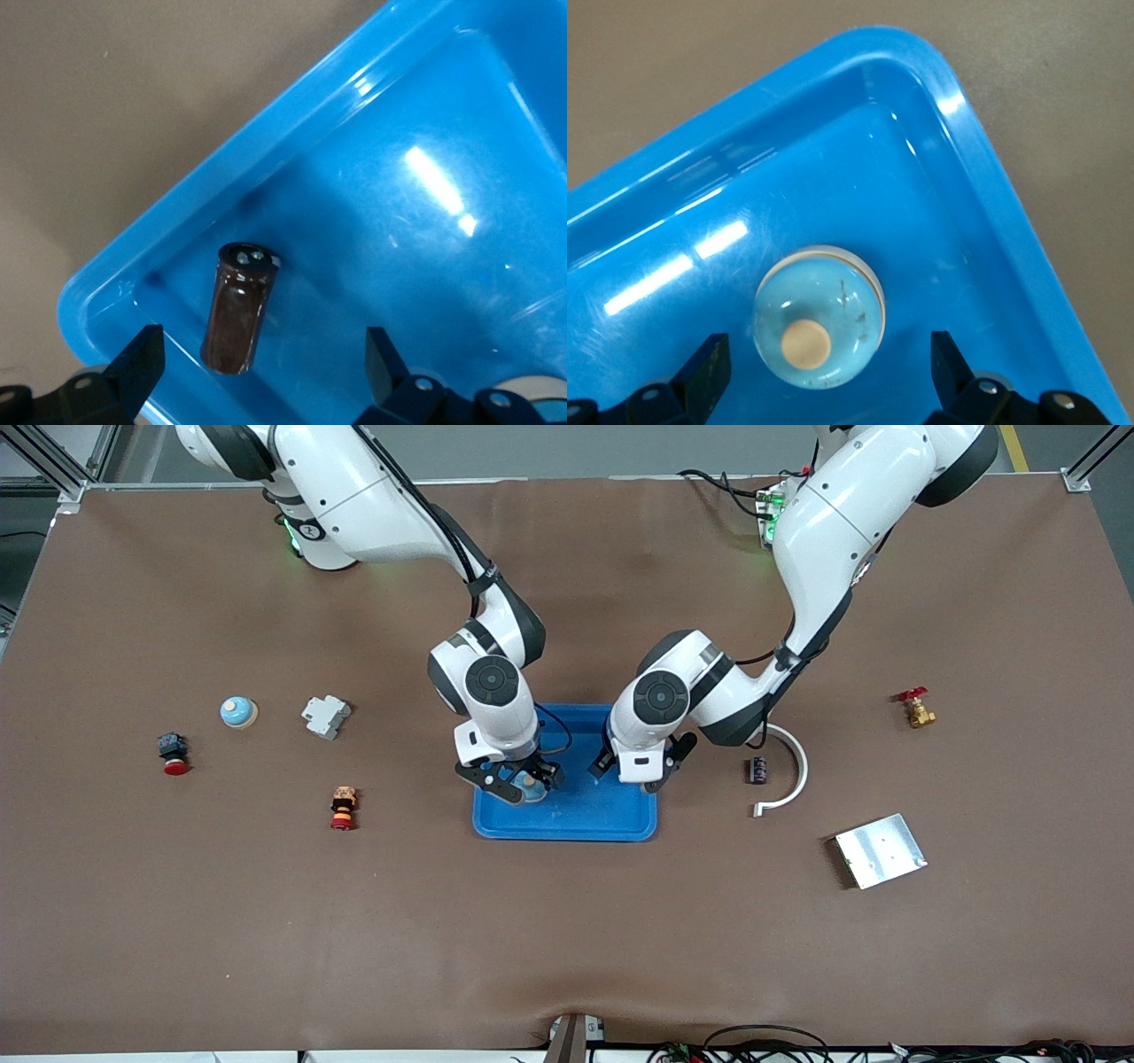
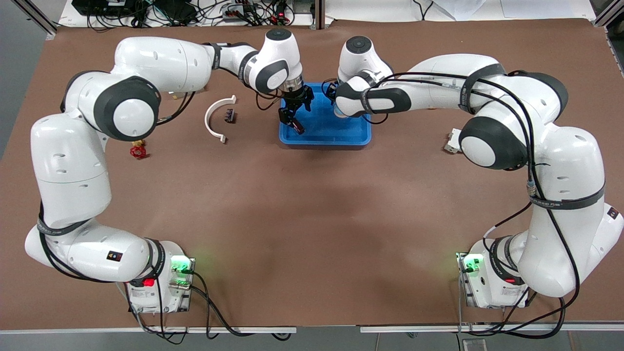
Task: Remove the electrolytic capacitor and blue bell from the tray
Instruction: 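Grasp the second bell with the right gripper while the left gripper grasps capacitor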
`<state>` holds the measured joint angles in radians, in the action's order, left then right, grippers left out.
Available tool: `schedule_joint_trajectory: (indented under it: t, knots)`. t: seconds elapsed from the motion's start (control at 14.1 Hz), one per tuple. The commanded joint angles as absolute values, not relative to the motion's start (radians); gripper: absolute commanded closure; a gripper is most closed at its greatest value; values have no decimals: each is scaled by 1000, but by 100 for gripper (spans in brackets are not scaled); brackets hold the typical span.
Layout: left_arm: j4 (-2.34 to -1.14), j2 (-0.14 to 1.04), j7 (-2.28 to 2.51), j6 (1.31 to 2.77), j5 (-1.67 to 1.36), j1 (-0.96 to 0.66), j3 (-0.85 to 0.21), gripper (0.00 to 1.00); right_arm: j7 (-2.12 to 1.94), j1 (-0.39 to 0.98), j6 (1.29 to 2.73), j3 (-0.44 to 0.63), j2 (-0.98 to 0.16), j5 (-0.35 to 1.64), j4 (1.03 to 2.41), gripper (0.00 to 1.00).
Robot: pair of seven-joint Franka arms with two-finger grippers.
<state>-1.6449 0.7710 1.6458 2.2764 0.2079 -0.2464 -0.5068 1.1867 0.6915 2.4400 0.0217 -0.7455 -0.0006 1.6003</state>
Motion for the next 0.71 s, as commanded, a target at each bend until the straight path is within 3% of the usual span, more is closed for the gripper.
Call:
schedule_joint_trajectory:
  t: [0.0, 0.5, 0.64]
  knots:
    - [-1620, 794, 1654, 2292, 207, -259, -497, 0, 1209, 690, 2425, 21, -778, -26, 1551, 0]
    - [-1621, 819, 1661, 2301, 206, -288, -463, 0, 1210, 690, 2425, 21, -792, -26, 1540, 1]
    - [-1620, 819, 1663, 2299, 206, -288, -462, 0, 1209, 690, 2425, 21, -792, -26, 1540, 21]
